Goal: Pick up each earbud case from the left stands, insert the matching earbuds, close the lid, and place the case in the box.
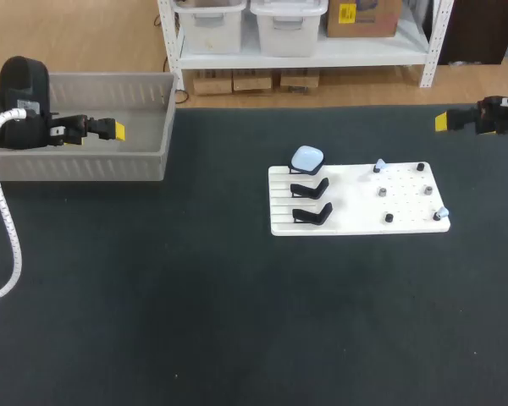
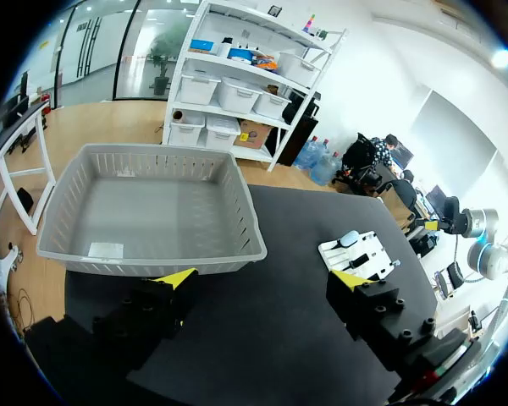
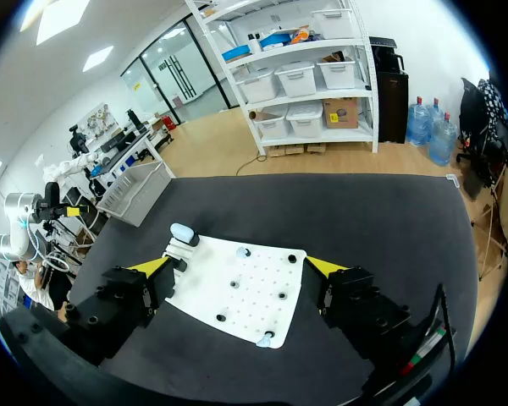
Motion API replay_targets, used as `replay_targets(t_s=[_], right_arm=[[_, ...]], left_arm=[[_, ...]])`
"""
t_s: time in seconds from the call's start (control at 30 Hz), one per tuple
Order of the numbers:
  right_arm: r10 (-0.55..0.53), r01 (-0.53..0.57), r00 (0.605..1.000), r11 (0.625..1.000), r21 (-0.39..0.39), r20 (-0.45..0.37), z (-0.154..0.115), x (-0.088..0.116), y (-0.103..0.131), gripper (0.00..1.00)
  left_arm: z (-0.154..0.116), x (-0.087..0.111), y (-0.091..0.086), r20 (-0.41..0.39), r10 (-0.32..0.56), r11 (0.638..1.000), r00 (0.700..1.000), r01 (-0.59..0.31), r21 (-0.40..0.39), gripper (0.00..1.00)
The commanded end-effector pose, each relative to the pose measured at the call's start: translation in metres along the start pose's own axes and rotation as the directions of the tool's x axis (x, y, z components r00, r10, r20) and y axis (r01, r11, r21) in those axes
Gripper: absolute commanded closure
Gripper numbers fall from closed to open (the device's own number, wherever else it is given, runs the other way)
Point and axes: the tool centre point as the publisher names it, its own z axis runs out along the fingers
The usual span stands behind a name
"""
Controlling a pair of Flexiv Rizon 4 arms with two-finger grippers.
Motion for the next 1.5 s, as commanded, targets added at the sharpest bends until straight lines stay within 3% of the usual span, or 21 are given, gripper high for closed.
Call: replay_targets(t_s=[0.03,0.5,0.6,0.77,0.97,1.1,1.5], right_arm=[[0.000,0.000,1.000,1.000,0.001,0.000,0.000,0.000,0.000,0.00],[0.000,0.000,1.000,1.000,0.001,0.000,0.000,0.000,0.000,0.00],[0.000,0.000,1.000,1.000,0.001,0.000,0.000,0.000,0.000,0.00],[0.000,0.000,1.000,1.000,0.001,0.000,0.000,0.000,0.000,0.00],[0.000,0.000,1.000,1.000,0.001,0.000,0.000,0.000,0.000,0.00],[0.000,0.000,1.000,1.000,0.001,0.000,0.000,0.000,0.000,0.00],[0.000,0.000,1.000,1.000,0.001,0.000,0.000,0.000,0.000,0.00]], left_arm=[[0.000,-0.001,-0.002,-0.004,-0.002,1.000,1.000,0.002,-0.008,0.00],[0.000,-0.001,-0.002,-0.004,-0.002,1.000,1.000,0.002,-0.008,0.00],[0.002,-0.003,-0.005,0.031,0.089,0.992,0.996,-0.092,0.091,0.00],[0.006,-0.012,-0.011,0.067,0.219,0.945,0.973,-0.228,0.235,0.00],[0.014,-0.025,-0.021,0.133,0.405,0.834,0.904,-0.425,0.350,0.00],[0.021,-0.033,-0.034,0.167,0.529,0.730,0.832,-0.546,0.411,0.00],[0.056,-0.034,-0.070,0.218,0.715,0.488,0.664,-0.697,0.524,0.00]])
